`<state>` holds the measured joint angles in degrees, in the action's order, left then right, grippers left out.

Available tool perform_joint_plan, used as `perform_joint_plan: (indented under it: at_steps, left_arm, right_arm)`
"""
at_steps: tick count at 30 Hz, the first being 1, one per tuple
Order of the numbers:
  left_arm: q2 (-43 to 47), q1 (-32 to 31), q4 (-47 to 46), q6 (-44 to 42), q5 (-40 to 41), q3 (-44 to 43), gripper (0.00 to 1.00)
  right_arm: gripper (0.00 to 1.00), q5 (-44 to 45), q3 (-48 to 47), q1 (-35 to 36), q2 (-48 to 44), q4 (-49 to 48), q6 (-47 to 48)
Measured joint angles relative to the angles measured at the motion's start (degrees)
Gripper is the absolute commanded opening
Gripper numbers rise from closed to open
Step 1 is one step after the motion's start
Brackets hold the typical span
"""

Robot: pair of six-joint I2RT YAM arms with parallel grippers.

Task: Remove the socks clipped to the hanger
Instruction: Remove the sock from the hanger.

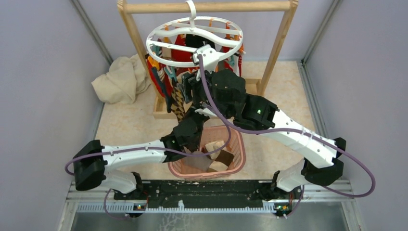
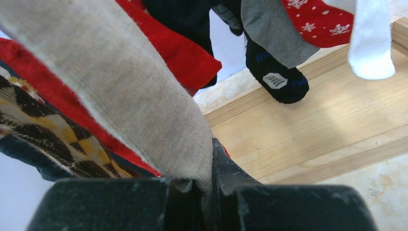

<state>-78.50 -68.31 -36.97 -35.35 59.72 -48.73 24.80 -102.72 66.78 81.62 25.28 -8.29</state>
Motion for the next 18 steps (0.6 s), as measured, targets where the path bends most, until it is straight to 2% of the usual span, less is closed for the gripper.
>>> perform_joint_plan:
  at_steps: [6,18]
  left_arm:
    - [-1.3,-0.6,-0.7,-2.3,1.4,-1.3,0.0]
    - [-2.8,-0.9,-1.7,-4.2,2.7,-2.2,0.0]
  right_arm:
    - [0.6,4.4,2.6,0.1,-1.8,-0.2,2.0]
    - [0.62,5.2,7.9,0.2,-11.8,-2.7,3.2]
